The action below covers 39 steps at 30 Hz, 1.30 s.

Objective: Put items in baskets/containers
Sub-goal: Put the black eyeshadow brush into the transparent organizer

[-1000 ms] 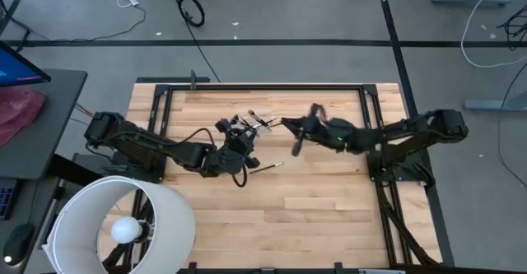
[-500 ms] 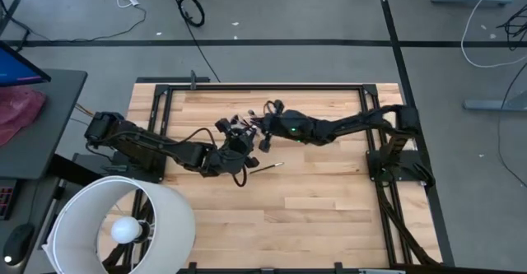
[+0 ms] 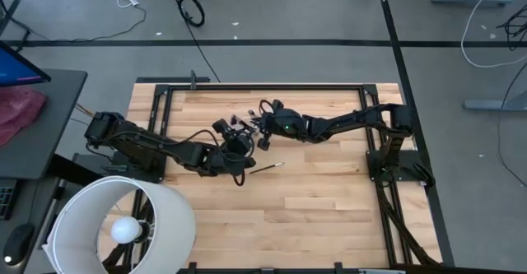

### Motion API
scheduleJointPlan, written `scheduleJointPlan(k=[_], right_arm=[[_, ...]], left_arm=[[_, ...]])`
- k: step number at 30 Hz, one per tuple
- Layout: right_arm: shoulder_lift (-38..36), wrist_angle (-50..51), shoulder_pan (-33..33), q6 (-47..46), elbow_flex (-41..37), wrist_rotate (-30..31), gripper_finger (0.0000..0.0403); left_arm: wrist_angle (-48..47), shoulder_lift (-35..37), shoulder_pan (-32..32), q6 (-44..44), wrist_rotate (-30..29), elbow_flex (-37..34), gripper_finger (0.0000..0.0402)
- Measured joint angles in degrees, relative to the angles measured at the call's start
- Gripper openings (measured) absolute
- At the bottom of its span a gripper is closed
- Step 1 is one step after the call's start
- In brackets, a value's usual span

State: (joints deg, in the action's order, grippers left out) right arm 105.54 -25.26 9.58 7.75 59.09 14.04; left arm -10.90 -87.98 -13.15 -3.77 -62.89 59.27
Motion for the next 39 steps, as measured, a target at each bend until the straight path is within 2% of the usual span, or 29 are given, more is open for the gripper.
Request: scheduleJointPlan(k=[11, 16, 19, 21, 24, 27, 31, 35, 39], right_arm=[[-0.26, 1.03, -0.26, -2.69, -0.02, -0.1, 0.0125], [-3.07, 1.97, -2.01, -1.72, -0.02, -0.09, 0.0146], [-6.81, 6.36, -3.94, 1.41, -0.02, 0.5, 0.0148], [-10.38, 11.32, -5.38, 2.35, -0.02, 3.0, 0.0147], [-16.72, 20.39, -7.64, 2.18, -0.02, 6.9, 0.0144], [-22.46, 29.42, -9.74, -0.46, -0.02, 6.82, 0.0144], [-26.37, 38.89, -11.71, -2.72, -0.02, 1.03, 0.0144], [-26.27, 46.46, -12.22, -3.6, -0.25, -4.26, 0.0144], [-24.59, 42.76, -12.02, -4.18, -4.96, -4.48, 0.0144]], left_arm=[[0.03, 0.0, 0.1, -0.09, 0.0, 0.0, 0.0103], [-0.04, 0.0, 0.11, -0.13, 0.59, 0.0, 0.0103], [-0.67, 0.0, 0.11, -0.68, 4.17, 0.0, 0.0103], [-0.85, 0.0, 0.11, -1.52, 7.72, 0.0, 0.0103], [-1.3, -0.02, 0.11, -1.65, 14.47, 0.0, 0.0103], [-1.53, -0.02, 0.07, -1.66, 19.05, 0.0, 0.0103], [-1.56, -0.02, 0.04, -1.66, 19.17, 0.0, 0.0103], [-1.75, -0.02, 0.13, -3.48, 19.46, 0.0, 0.0103], [-2.34, -0.02, 0.17, -6.19, 21.64, 0.0, 0.0103]])
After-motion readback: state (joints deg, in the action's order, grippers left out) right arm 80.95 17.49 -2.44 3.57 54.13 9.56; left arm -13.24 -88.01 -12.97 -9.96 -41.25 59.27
